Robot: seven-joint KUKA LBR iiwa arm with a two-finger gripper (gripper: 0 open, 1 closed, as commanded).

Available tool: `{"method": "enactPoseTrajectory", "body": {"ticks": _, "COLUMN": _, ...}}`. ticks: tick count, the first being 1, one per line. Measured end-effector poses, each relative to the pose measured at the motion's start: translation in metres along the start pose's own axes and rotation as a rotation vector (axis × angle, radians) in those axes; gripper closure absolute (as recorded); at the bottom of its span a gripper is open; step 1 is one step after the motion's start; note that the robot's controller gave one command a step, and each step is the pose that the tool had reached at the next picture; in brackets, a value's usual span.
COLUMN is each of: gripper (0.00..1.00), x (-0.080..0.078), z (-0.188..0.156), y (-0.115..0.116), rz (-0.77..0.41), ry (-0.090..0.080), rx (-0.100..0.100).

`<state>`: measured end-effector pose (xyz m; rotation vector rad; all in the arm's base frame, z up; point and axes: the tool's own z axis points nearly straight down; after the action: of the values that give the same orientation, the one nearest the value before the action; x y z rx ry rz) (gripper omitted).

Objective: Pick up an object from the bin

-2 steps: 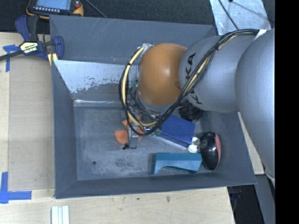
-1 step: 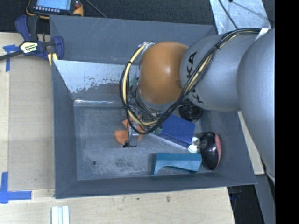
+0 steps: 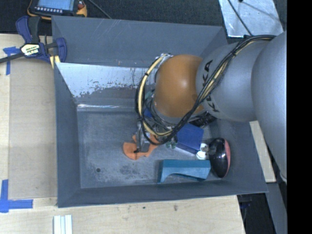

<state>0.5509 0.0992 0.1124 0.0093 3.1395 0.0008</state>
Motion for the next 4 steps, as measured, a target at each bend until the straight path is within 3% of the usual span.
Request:
{"method": "enactPoseTrajectory", "body": {"ticks": 1, "gripper": 0.0, "x": 0.0, "z": 0.0, "y": 0.0, "rz": 0.0, "ry": 0.0, "rx": 0.0}}
{"method": "enactPoseTrajectory", "body": {"ticks": 2, "gripper": 0.0, "x": 0.0, "z": 0.0, "y": 0.0, "rz": 0.001, "ry": 0.0, "rx": 0.0}}
{"method": "enactPoseTrajectory", "body": {"ticks": 3, "gripper": 1.0, "x": 0.036, "z": 0.023, "y": -0.054, "rz": 0.018, "ry": 0.0, "rx": 0.0}}
{"method": "enactPoseTrajectory", "body": {"ticks": 4, "gripper": 1.0, "x": 0.036, "z": 0.023, "y": -0.054, "rz": 0.018, "ry": 0.0, "rx": 0.0}}
